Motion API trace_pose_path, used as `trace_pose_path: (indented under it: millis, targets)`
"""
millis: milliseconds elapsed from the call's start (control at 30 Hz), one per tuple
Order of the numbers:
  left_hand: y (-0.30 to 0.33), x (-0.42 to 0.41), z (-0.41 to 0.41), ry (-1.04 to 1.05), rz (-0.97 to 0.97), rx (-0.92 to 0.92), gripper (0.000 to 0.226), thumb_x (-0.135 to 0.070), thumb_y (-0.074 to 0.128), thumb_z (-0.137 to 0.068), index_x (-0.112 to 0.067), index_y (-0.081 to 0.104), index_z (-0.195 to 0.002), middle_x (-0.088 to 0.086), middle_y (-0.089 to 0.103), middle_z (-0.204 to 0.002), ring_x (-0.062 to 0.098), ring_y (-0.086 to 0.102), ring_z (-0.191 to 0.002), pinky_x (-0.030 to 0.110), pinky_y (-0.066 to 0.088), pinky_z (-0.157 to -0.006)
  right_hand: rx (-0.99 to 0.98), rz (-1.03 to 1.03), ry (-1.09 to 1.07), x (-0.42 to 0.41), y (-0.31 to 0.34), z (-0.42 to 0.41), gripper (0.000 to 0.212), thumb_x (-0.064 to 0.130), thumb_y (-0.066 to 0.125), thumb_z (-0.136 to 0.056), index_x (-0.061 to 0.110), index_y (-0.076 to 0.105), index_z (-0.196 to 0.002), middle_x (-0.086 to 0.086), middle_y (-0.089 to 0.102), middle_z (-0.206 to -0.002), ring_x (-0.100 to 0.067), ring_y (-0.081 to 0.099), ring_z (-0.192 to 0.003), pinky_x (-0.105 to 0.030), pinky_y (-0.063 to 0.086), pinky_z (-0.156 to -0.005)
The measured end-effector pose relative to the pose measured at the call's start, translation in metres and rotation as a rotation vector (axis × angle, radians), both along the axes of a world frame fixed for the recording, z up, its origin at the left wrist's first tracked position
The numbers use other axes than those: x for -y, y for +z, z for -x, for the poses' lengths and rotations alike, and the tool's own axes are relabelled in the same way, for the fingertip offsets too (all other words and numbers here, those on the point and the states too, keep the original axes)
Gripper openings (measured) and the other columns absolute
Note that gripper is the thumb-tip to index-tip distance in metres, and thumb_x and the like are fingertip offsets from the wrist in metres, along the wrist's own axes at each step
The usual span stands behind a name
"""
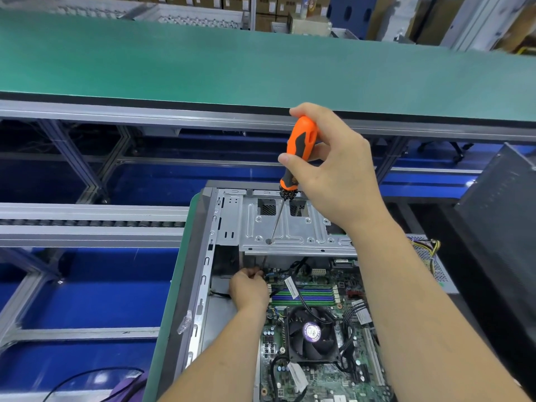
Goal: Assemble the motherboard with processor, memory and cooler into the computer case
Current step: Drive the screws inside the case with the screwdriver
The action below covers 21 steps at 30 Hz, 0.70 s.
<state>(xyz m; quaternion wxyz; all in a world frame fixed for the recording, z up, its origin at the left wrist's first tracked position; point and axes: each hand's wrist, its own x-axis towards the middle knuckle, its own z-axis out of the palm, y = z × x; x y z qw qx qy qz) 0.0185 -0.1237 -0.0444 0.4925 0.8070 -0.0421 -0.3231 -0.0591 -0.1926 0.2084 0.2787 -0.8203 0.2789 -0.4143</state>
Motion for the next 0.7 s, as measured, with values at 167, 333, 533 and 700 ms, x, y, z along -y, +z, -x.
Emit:
trace_pose_path:
  millis: [167,333,533,700]
  targets:
    - [0.0,-0.001,0.0,-0.011,0.007,0.011,0.013,-0.001,0.058,-0.095,-0.006,0.07,-0.098,0.006,0.066,-0.09,0.022,0.058,-0.083,0.03,0.048,-0.078,-0.006,-0.028,-0.004,0.0,0.004,-0.001,0.048,0.022,0.082,-0.083,0.024,0.059,-0.126,0.011,0.055,-0.081,-0.026,0.063,-0.077,-0.039,0.06,-0.077]
    - [0.001,-0.002,0.001,0.002,0.032,0.001,0.013,0.0,0.059,-0.094,-0.007,0.07,-0.094,0.004,0.067,-0.088,0.02,0.059,-0.081,0.028,0.048,-0.078,-0.029,-0.041,-0.018,0.002,0.008,-0.002,0.051,0.025,0.085,-0.079,0.026,0.06,-0.124,0.012,0.054,-0.079,-0.024,0.063,-0.072,-0.038,0.059,-0.076]
    - [0.003,-0.003,0.002,0.001,0.053,-0.018,0.013,0.001,0.058,-0.094,-0.008,0.068,-0.091,0.003,0.066,-0.086,0.016,0.057,-0.075,0.026,0.045,-0.073,-0.075,-0.049,0.015,0.007,0.011,-0.005,0.052,0.02,0.079,-0.085,0.03,0.056,-0.131,0.014,0.059,-0.084,-0.021,0.065,-0.079,-0.039,0.057,-0.083]
    - [0.005,-0.002,0.003,-0.01,0.063,-0.045,0.013,0.0,0.054,-0.097,-0.005,0.066,-0.096,0.005,0.065,-0.089,0.021,0.058,-0.082,0.028,0.045,-0.078,-0.091,-0.092,0.097,0.011,0.012,-0.003,0.059,0.011,0.072,-0.089,0.029,0.051,-0.141,0.01,0.058,-0.106,-0.031,0.068,-0.094,-0.045,0.056,-0.09]
